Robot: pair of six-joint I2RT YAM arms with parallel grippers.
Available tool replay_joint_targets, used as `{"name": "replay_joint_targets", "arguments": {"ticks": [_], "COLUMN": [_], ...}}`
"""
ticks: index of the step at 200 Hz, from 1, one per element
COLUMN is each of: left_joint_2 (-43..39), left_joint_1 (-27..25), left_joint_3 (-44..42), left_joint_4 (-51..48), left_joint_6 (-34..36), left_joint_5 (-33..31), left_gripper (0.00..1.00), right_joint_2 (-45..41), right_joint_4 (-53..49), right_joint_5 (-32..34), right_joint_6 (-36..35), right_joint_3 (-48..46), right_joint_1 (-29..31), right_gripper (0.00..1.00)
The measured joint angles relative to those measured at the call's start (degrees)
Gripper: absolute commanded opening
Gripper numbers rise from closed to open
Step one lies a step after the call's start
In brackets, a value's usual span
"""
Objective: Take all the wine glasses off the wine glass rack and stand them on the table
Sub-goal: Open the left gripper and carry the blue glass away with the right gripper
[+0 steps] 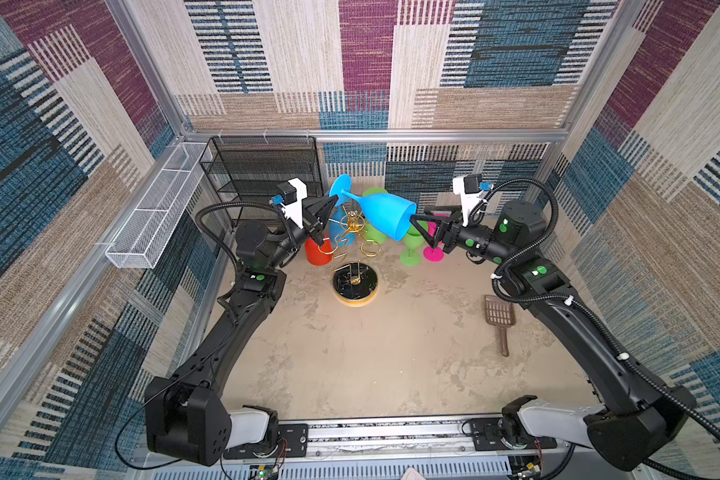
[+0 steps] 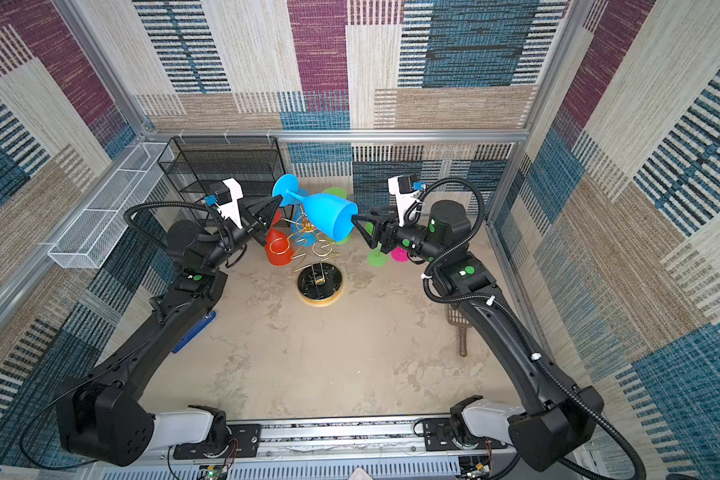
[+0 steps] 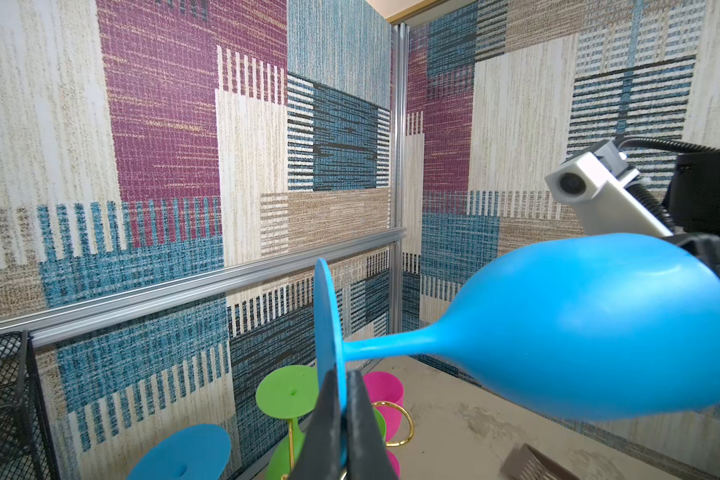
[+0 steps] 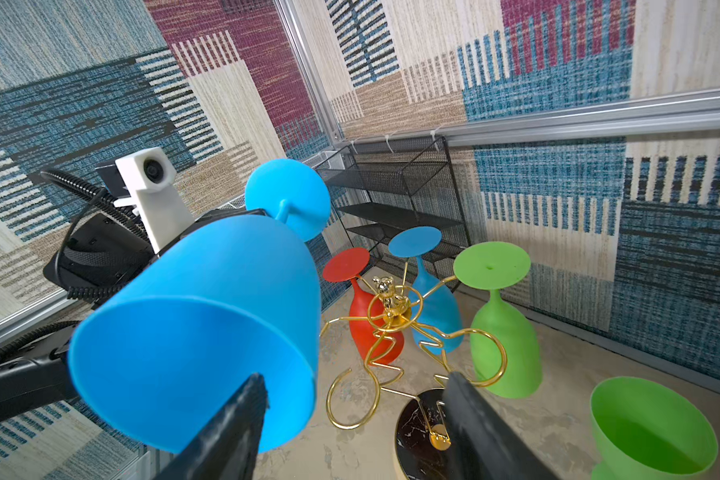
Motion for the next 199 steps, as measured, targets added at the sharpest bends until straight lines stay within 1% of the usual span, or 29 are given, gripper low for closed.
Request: {"name": "replay_joint_targets", "arguments": {"ticks": [23,64,93,103,112,121,134,160,181,199], "left_joint_2": [0.2,0.8,0.8,0.8,0.7,0.7,0.6,-0.5,-1.6,-3.1], "left_joint_1": [0.0,0.0,0.0,0.0,0.0,0.0,0.0,0.0,0.0,0.3], "left_joint_3": [0.0,0.0,0.0,0.0,0.0,0.0,0.0,-0.5,-0.9,-1.5], "left_joint_4": [0.0,-0.1,-0.2,-0.4,-0.4,-0.4,-0.7,-1.9,-3.6,-6.2], "left_joint_6": [-0.5,-0.8,-0.8,-0.8,-0.7,-0.6,-0.6,-0.6,-0.6,-0.6], "left_joint_5": [0.1,0.2,0.1,0.1,0.1,0.1,0.1,-0.2,-1.7,-3.6], "left_gripper": [0.0,0.0,0.0,0.0,0.05,0.11,0.14,0.24,0.34,0.38], "right_joint_2": [2.5,5.8,7.0,7.2,7.3,7.4,7.4,6.6,5.3,3.8], "right_joint_4": [1.3,3.2,3.8,3.8,3.7,3.7,3.1,0.5,-1.4,-4.6], "right_joint_5": [-0.7,-0.8,-0.8,-0.8,-0.2,-0.3,0.7,4.0,6.0,8.8], "right_joint_6": [0.8,1.7,2.1,2.3,3.1,3.1,3.1,2.4,2.2,1.4], "right_joint_3": [0.5,2.6,3.2,3.3,3.5,3.6,4.1,5.8,6.9,8.1], "right_joint_1": [0.6,2.7,3.3,3.4,3.4,3.4,3.4,2.8,0.3,-2.4], "right_gripper": [0.57,0.32,0.1,0.04,0.0,0.0,0.0,0.0,0.0,0.0]}}
